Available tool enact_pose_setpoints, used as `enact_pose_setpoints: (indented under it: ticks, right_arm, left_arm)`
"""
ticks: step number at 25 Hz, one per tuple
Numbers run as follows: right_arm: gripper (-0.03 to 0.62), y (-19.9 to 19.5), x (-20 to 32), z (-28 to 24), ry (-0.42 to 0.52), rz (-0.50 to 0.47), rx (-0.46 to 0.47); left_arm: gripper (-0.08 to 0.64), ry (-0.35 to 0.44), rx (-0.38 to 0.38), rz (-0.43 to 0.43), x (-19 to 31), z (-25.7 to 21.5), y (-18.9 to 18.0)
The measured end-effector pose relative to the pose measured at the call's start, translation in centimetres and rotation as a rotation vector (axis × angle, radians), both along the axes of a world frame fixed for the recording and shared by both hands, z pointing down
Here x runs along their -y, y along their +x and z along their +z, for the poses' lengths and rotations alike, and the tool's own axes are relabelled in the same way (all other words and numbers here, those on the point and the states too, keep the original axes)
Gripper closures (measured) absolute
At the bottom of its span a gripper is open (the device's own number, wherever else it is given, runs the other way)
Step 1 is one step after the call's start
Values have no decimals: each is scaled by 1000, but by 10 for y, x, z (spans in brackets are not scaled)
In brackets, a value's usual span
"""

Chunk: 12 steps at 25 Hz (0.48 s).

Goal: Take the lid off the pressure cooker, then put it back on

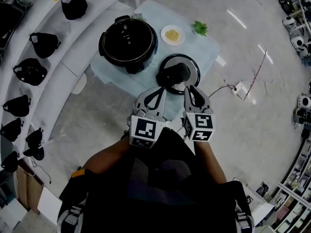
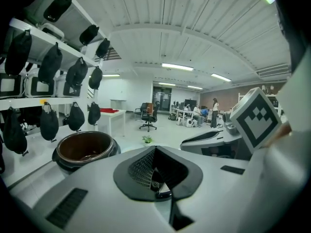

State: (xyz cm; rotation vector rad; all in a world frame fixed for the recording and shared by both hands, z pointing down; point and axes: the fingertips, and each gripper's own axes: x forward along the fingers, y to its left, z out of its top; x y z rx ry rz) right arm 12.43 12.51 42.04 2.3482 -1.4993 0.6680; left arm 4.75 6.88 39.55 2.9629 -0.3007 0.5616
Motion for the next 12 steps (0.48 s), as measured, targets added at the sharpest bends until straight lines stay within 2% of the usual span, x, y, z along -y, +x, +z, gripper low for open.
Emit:
enact_pose_setpoints:
  ticks: [5,12]
  right_arm:
    - [492,13,21,14,-47,24,-9]
    - [431,41,31,47,-93,9,15]
  left_arm:
    - [554,-54,10,23,26,10,11]
    - [554,-67,90,30,33,42,28]
